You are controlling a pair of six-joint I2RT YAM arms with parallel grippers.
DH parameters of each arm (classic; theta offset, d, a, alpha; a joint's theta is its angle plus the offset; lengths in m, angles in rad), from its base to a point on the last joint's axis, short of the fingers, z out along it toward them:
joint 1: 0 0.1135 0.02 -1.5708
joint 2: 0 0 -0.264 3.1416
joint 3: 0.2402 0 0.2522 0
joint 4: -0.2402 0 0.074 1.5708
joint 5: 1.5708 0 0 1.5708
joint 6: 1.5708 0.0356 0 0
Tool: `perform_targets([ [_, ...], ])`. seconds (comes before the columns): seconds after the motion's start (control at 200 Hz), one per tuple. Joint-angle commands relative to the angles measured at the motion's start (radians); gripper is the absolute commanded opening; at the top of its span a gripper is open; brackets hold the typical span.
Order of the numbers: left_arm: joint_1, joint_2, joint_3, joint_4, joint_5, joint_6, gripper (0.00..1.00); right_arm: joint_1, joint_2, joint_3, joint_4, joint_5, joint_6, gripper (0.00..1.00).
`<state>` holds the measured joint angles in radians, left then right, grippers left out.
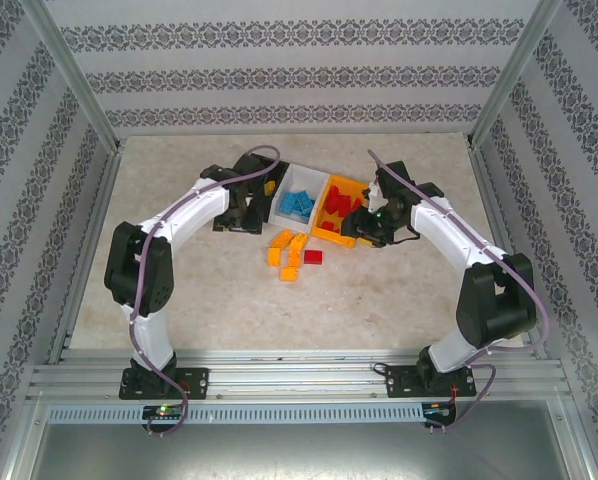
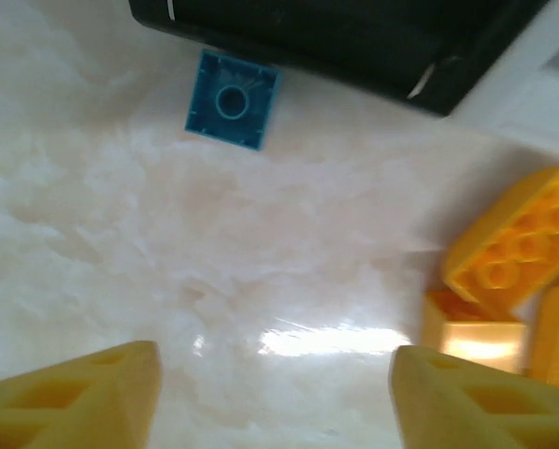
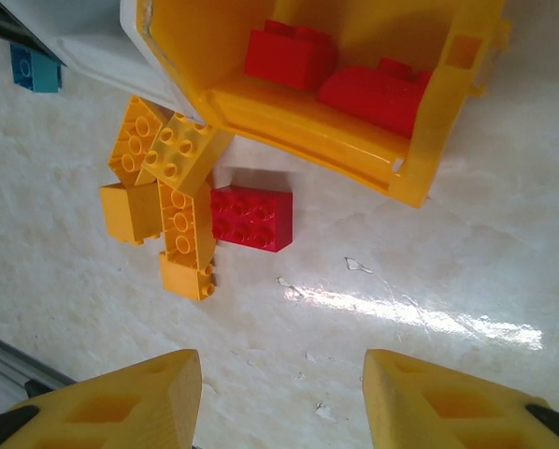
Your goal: Sort the legos into containers by color
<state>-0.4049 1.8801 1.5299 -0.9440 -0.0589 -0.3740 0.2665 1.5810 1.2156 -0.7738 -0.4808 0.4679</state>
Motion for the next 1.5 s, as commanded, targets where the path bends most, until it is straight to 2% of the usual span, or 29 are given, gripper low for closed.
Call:
perform_targets([
  [0.0,0.007,-0.024,-0.049,0.179,-0.046,0.125,0.78,0.013,0.008,0.022,-0.019,-0.009,-0.001,0.5],
  [0.085,0.035,-0.005,-0.07,0.223,-0.049,0.137,0.78,0.014,0.004,0.037,-0.041,0.002,-0.008,0.51],
  [0.27,0.103,0.045,-0.074,0.297,0.016,0.135,0.78,0.014,0.005,0.072,-0.094,0.034,-0.028,0.51],
  [0.645,0.112,0.205,0.049,0.307,0.069,0.217,0.78,0.033,0.062,0.16,-0.149,0.073,-0.001,0.51],
  [0.814,0.113,0.26,0.089,0.298,0.054,0.233,0.75,0.056,0.096,0.207,-0.163,0.092,0.015,0.52],
  [1.119,0.134,0.301,0.107,0.286,0.068,0.268,0.6,0.101,0.167,0.296,-0.187,0.116,0.038,0.52],
  [1.314,0.142,0.261,0.066,0.293,0.083,0.254,0.38,0.13,0.201,0.332,-0.186,0.123,0.055,0.52],
  [1.494,0.151,0.215,0.049,0.267,0.093,0.22,0.36,0.145,0.211,0.355,-0.187,0.131,0.057,0.52],
])
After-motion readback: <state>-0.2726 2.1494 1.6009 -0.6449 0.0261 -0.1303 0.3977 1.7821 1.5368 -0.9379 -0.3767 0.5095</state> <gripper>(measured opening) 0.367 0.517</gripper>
